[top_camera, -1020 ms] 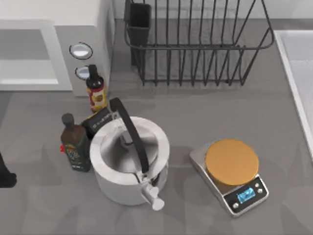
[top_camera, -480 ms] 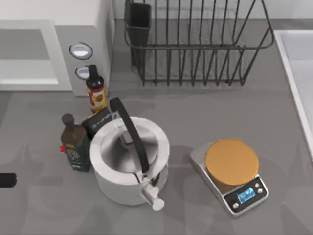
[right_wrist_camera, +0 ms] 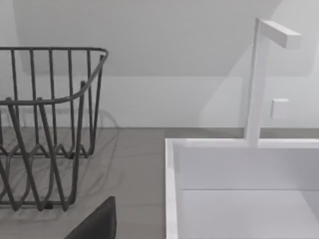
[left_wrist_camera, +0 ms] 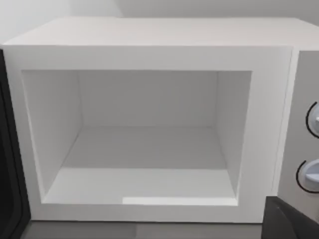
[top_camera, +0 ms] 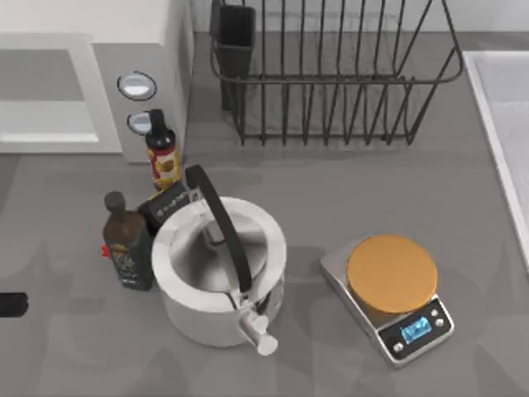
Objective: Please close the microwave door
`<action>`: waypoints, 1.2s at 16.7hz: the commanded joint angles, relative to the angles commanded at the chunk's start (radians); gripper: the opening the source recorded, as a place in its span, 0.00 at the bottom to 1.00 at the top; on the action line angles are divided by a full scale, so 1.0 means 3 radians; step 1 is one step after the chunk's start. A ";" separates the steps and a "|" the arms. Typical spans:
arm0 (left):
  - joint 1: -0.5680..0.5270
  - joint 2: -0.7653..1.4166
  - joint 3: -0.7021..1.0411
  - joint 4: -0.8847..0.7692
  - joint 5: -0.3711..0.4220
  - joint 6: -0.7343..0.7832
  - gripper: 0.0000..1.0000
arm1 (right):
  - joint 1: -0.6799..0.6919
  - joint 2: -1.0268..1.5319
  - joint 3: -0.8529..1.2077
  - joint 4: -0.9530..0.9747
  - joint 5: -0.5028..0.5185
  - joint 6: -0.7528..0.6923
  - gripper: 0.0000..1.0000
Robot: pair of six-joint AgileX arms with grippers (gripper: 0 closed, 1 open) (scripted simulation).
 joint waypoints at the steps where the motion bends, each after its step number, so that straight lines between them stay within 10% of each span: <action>1: 0.0010 0.0004 0.0005 -0.0001 0.0010 0.0000 0.00 | 0.0000 0.0000 0.0000 0.0000 0.0000 0.0000 1.00; 11: 0.1166 0.0308 0.0363 -0.0057 0.1166 0.0005 0.00 | 0.0000 0.0000 0.0000 0.0000 0.0000 0.0000 1.00; 20: 0.1152 0.0569 0.0471 0.0111 0.1153 0.0013 0.00 | 0.0000 0.0000 0.0000 0.0000 0.0000 0.0000 1.00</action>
